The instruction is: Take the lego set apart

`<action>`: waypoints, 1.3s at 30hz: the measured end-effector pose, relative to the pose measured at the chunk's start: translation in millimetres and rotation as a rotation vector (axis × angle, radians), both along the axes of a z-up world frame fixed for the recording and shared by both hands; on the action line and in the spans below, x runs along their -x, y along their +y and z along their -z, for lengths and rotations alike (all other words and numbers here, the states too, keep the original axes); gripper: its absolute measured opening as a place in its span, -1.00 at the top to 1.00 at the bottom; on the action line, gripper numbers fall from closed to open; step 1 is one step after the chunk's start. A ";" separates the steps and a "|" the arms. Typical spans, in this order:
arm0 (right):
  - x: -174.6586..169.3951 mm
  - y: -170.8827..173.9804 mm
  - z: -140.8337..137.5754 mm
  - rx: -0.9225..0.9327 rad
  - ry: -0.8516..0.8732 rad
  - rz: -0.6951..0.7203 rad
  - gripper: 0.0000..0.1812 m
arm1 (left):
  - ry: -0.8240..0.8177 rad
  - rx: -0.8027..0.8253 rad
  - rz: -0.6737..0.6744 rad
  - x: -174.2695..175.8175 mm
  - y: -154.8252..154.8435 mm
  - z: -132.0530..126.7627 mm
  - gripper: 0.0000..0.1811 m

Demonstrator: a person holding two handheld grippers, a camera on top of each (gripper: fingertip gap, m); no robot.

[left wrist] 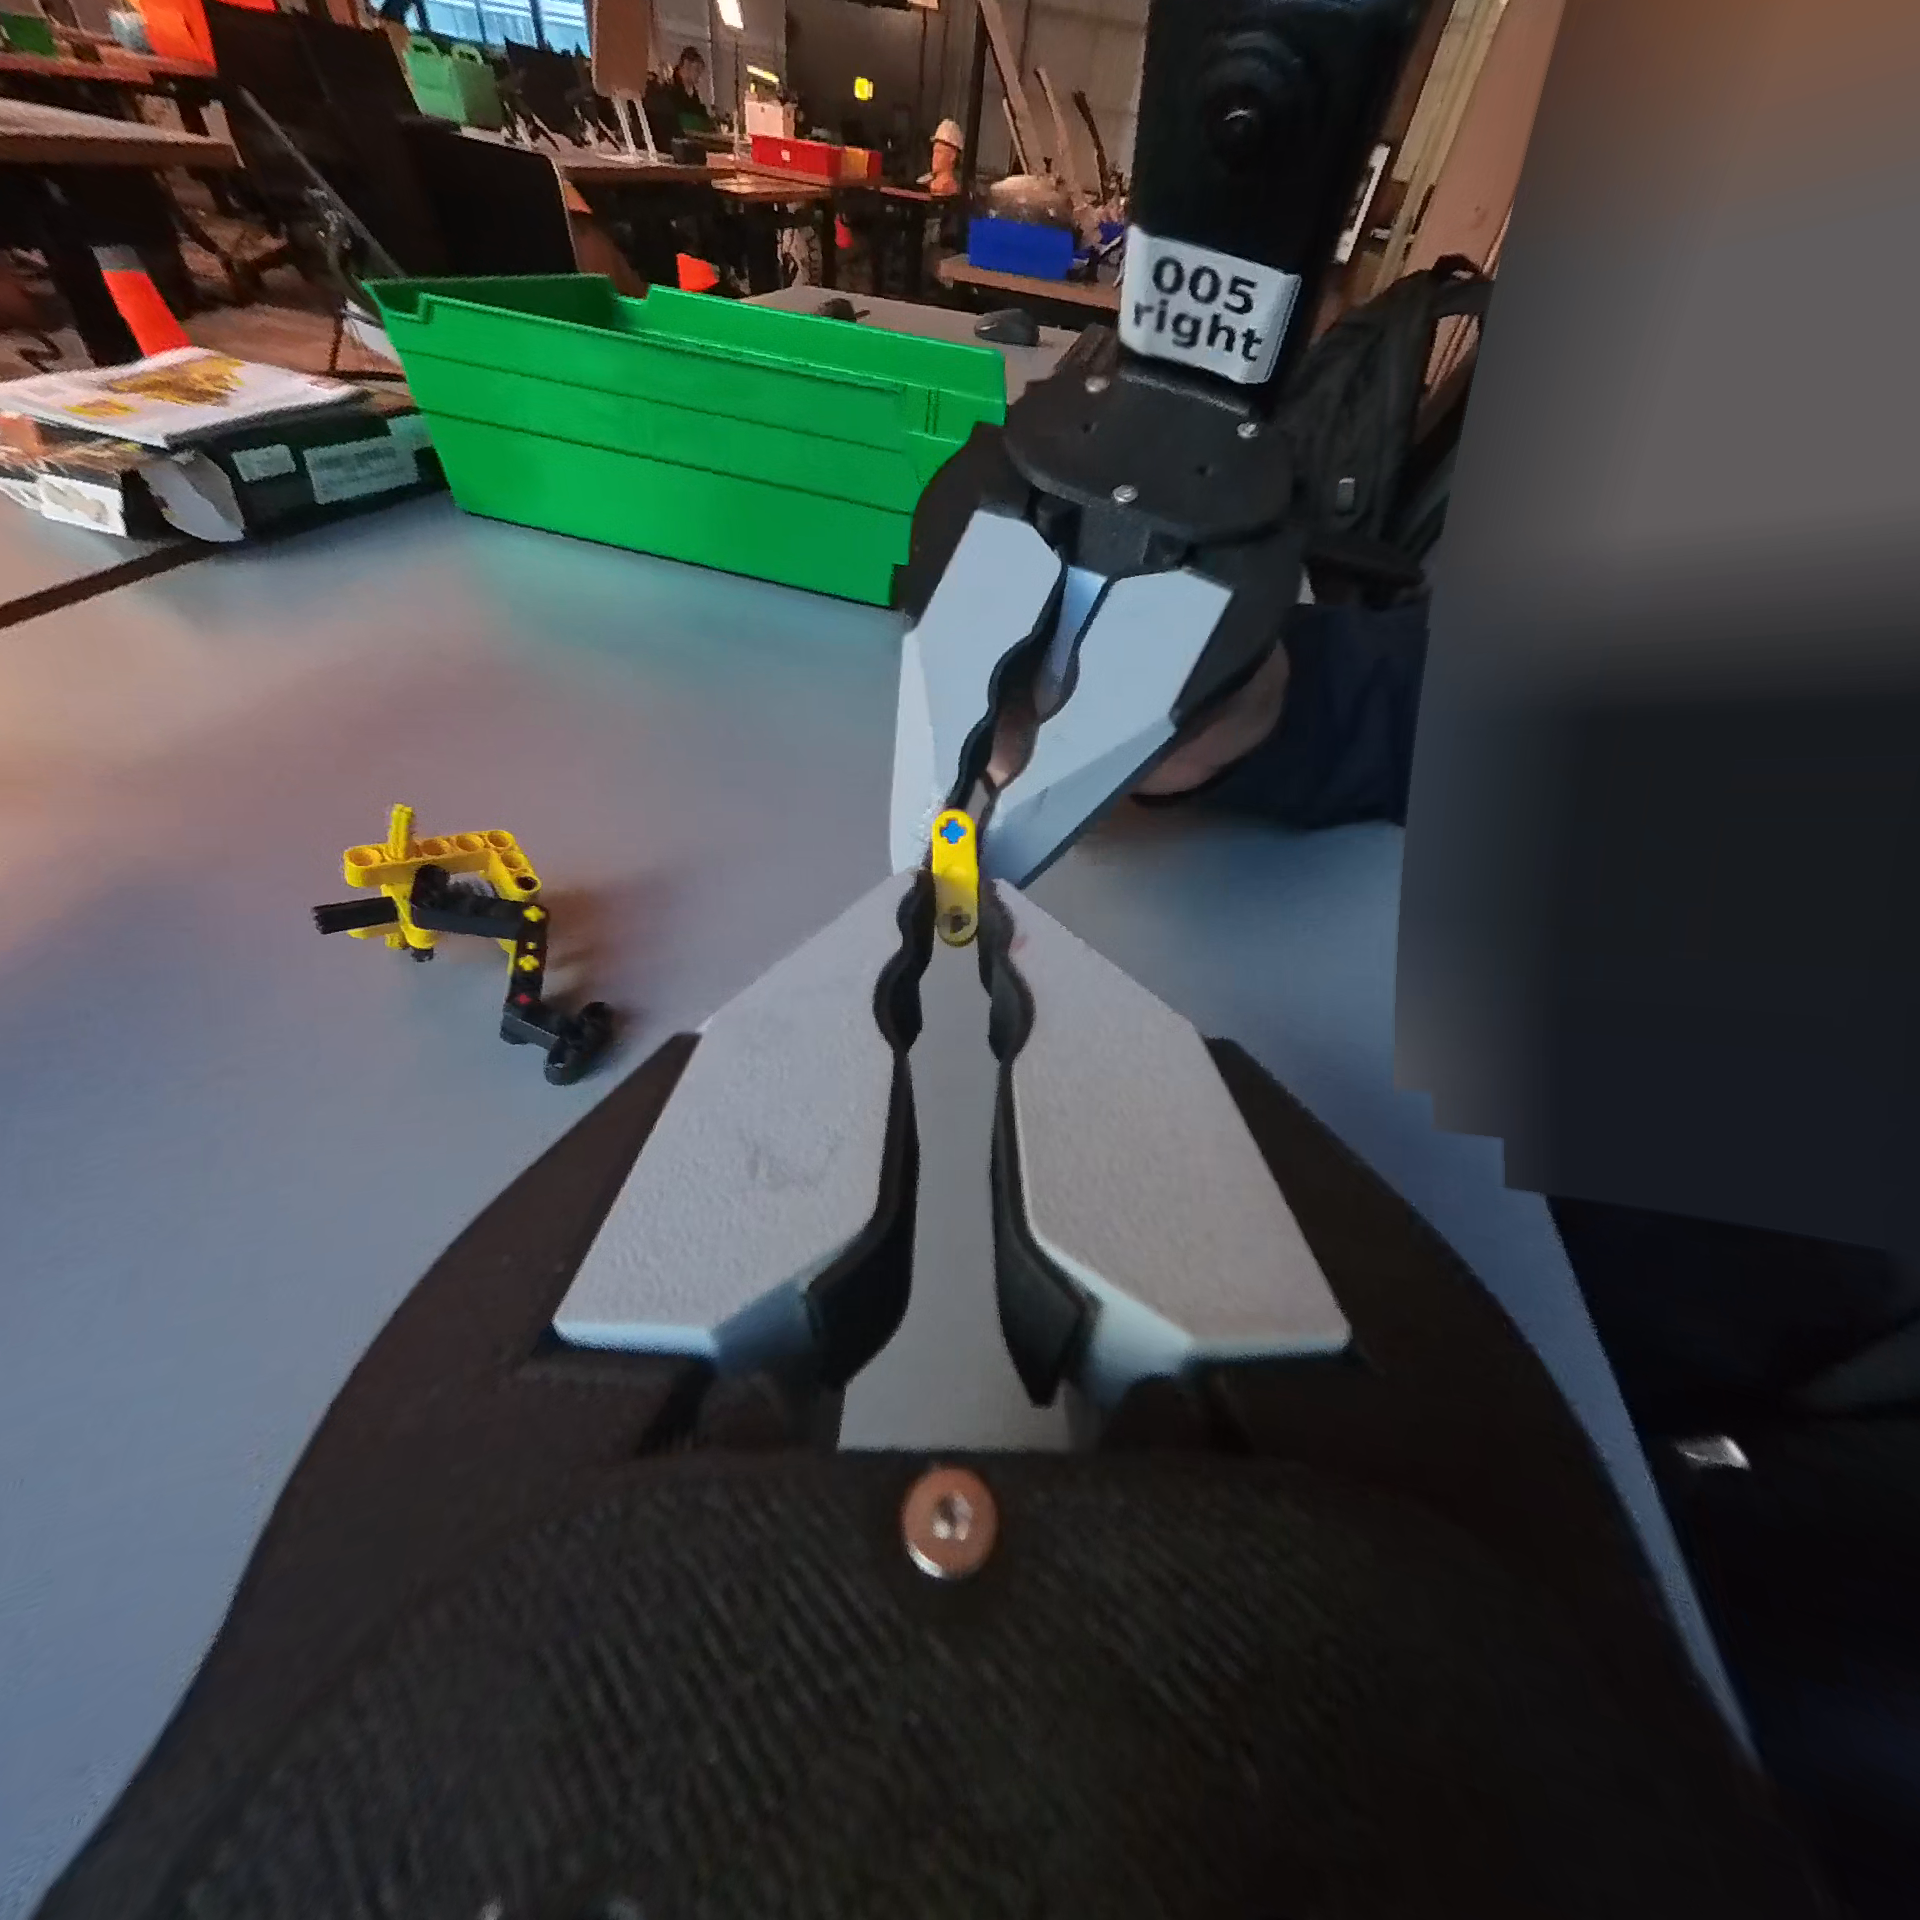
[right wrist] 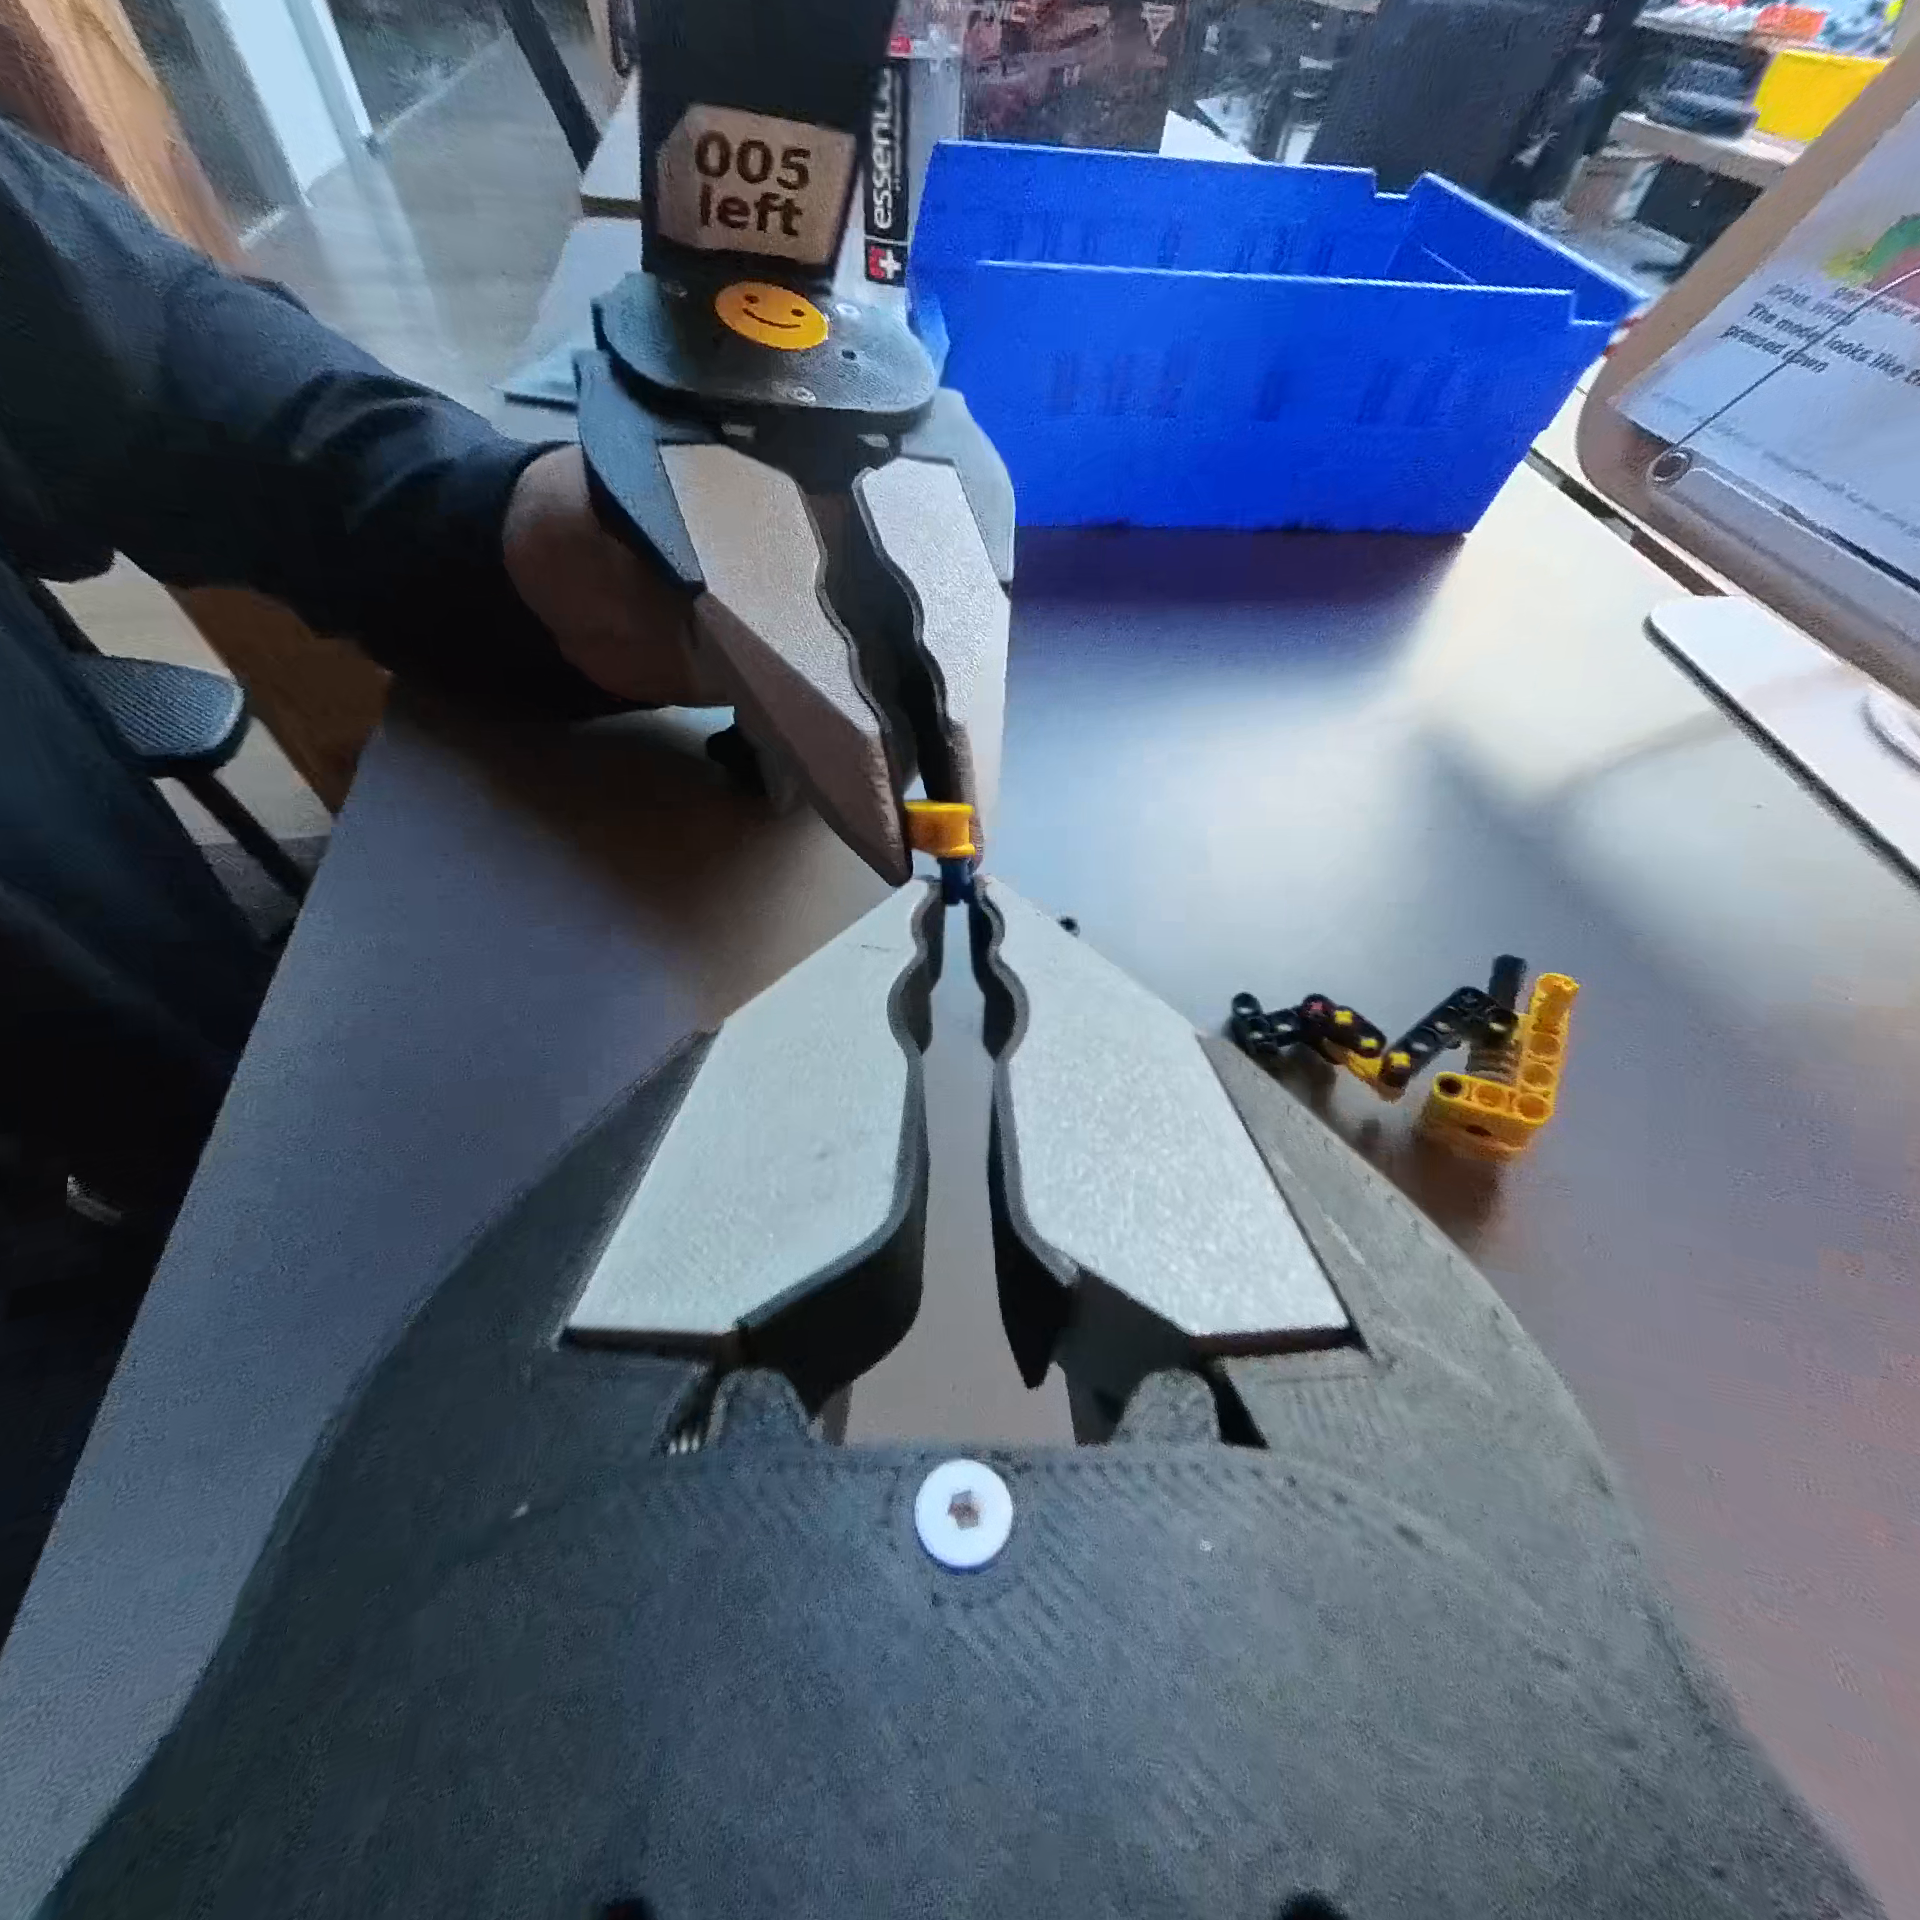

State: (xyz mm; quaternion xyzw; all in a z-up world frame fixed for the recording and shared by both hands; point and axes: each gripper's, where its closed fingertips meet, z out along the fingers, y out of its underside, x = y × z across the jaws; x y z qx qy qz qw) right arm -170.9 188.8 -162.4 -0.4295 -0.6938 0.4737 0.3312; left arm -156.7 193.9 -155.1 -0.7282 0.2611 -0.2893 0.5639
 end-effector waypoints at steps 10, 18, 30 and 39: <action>-5.5 -7.6 7.9 0.080 -0.028 -0.114 0.97 | -0.051 0.159 0.055 -1.6 -6.5 9.7 0.94; -0.2 -0.2 12.1 0.459 -0.200 -0.087 0.99 | 0.005 0.229 0.004 5.0 -4.1 24.3 0.90; 0.5 1.1 18.4 0.837 -0.359 -0.091 1.00 | -0.102 0.347 0.020 6.3 -3.1 28.7 0.92; -0.6 -7.7 30.4 0.694 -0.406 -0.091 1.00 | -0.009 0.395 0.076 7.1 -10.9 39.0 0.92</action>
